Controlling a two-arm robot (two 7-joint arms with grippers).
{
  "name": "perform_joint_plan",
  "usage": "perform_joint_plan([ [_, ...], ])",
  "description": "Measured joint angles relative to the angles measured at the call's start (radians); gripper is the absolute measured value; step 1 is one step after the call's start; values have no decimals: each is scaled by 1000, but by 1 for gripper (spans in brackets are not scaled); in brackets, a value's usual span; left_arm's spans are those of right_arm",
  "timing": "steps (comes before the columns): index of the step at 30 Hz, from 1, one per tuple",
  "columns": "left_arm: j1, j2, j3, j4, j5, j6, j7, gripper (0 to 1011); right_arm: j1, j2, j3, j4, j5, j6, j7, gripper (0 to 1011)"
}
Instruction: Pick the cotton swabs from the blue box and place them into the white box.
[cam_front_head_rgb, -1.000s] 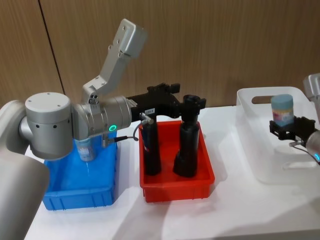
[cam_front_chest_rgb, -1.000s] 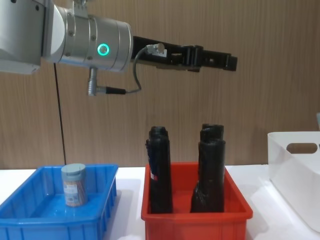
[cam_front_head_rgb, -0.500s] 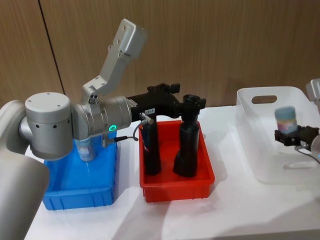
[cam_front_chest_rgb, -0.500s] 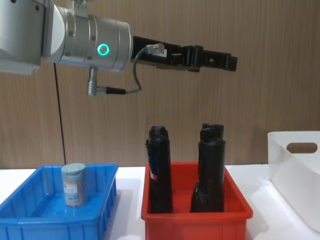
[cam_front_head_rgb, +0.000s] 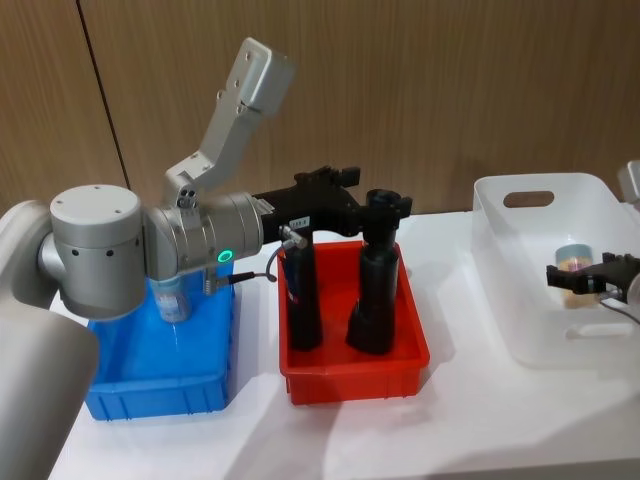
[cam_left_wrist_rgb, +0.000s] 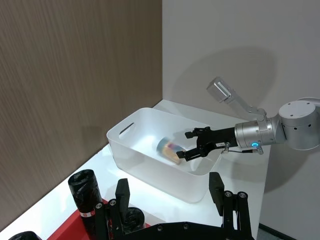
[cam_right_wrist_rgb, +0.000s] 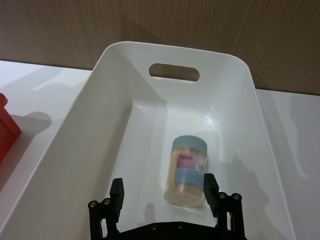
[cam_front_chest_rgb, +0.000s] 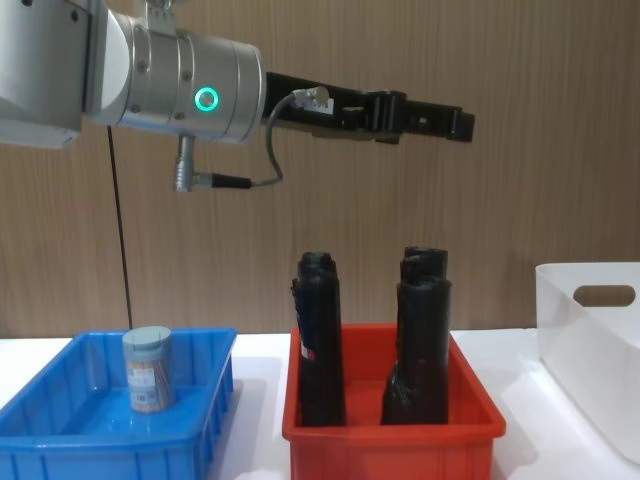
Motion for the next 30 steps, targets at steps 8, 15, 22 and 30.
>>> perform_joint_plan([
  [8, 0, 0, 0, 0, 0, 0, 0, 1004, -3, 4, 7, -5, 4, -9, 5, 1001],
  [15, 0, 0, 0, 0, 0, 0, 0, 1004, -19, 9, 14, -32, 11, -21, 1, 1002],
  [22, 0, 0, 0, 0, 0, 0, 0, 1004, -33, 13, 19, -57, 17, -27, -3, 1001],
  [30, 0, 0, 0, 0, 0, 0, 0, 1004, -43, 15, 22, -74, 19, -32, -6, 1002],
])
